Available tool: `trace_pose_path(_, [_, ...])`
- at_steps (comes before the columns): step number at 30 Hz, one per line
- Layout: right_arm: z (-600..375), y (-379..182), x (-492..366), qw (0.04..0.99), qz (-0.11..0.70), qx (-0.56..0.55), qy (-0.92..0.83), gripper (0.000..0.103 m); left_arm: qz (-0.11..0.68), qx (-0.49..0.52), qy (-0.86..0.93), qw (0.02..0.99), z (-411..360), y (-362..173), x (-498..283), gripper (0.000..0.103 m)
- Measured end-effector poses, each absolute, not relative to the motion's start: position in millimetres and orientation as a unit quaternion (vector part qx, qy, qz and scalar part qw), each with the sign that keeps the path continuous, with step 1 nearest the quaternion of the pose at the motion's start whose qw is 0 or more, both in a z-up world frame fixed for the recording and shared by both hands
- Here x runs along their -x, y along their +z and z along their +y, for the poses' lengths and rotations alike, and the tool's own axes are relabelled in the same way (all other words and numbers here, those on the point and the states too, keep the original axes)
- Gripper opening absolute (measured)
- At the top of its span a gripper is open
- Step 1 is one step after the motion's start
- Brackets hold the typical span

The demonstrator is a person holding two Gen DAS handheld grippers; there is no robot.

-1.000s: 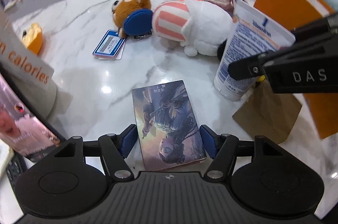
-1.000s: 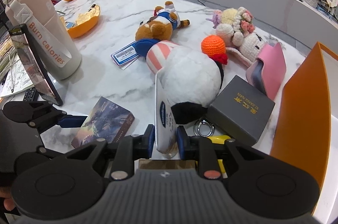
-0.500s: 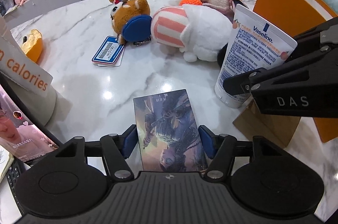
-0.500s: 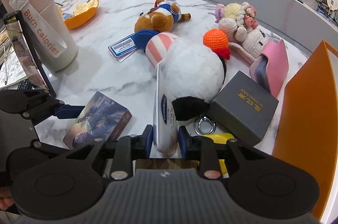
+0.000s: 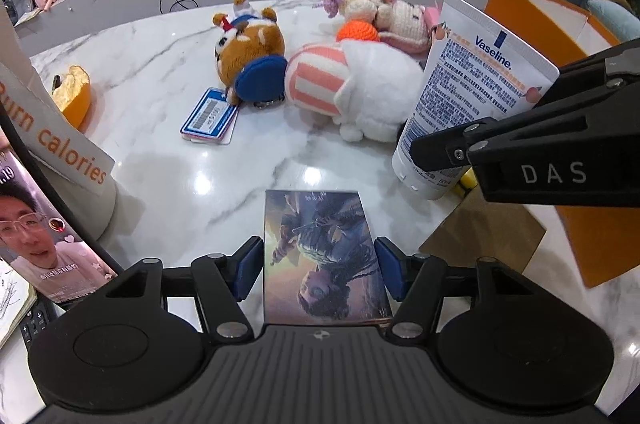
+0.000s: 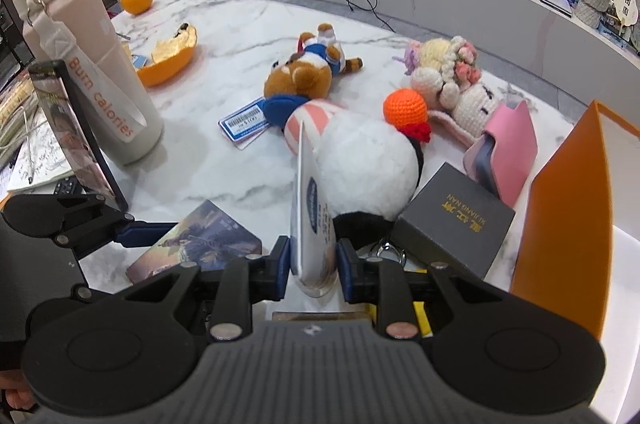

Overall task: Organize objects
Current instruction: 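Grasp the picture book with the left gripper and lift it while the right holds the tube, then carry the book in the left gripper and the tube in the right over the orange box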

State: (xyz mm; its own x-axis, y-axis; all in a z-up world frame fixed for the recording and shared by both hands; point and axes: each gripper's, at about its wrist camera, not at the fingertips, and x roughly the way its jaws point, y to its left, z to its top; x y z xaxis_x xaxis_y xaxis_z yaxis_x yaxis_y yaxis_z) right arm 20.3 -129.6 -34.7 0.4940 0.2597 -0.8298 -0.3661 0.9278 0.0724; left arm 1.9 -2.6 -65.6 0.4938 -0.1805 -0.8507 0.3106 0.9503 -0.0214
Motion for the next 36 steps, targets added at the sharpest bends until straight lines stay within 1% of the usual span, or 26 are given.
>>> trace_pose_path(19, [-179.7,22.4,-1.1,0.901,0.404,-0.01,0.155,0.026,0.433,-0.031,-0.174,0.884,-41.5,-7.9,1.6,0.069])
trace_pose_path(32, [-231.7,55.1,27.6,0.921,0.366,-0.042,0.125,0.026,0.397,-0.059,-0.218,0.89,-86.1,15.0,20.5,0.069])
trace_pose_path(36, [-252.9,59.8,42.3,0.925,0.358,-0.053,0.115,0.026,0.391,-0.042,-0.228,0.891,-102.6,25.8,29.8,0.069])
